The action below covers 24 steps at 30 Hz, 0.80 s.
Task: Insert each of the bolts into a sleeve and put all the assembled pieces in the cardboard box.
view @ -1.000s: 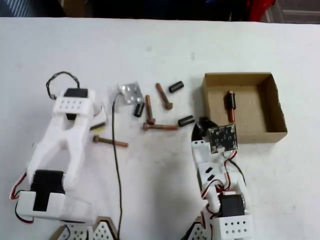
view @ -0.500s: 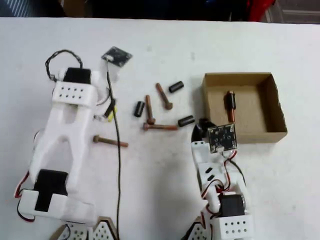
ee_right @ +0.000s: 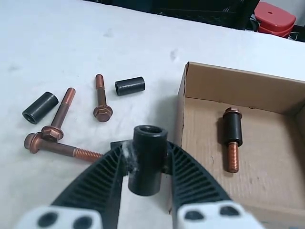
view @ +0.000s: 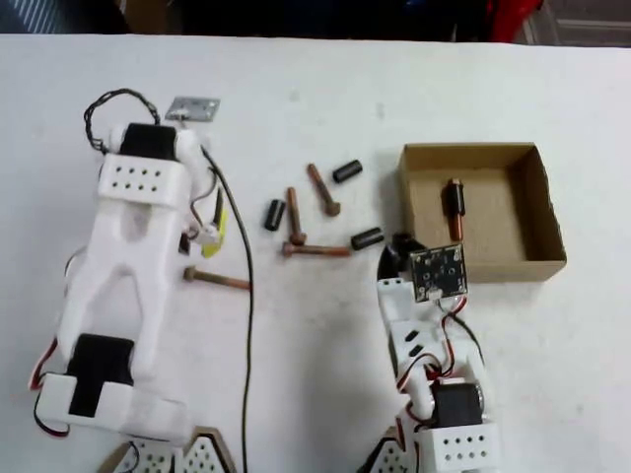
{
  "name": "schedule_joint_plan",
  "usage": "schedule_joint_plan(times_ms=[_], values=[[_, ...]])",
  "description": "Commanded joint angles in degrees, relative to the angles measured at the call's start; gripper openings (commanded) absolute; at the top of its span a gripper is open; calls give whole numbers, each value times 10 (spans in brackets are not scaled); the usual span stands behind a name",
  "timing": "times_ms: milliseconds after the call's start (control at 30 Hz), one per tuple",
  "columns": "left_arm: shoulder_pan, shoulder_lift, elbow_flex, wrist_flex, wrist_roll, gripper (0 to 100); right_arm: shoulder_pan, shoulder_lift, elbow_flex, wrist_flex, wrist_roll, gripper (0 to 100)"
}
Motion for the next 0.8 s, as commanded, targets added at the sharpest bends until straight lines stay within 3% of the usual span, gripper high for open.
schedule_joint_plan(times_ms=[0, 400, 467, 767], values=[[0, 0, -4, 6, 9, 112, 3, -7, 5, 1, 0, 17], [47, -5, 56, 4, 12, 113, 3, -7, 5, 1, 0, 17], [44, -12, 59, 5, 42, 113, 3, -7, 5, 1, 0, 17], [45, -149, 79, 5, 68, 113, 3, -7, 5, 1, 0, 17]])
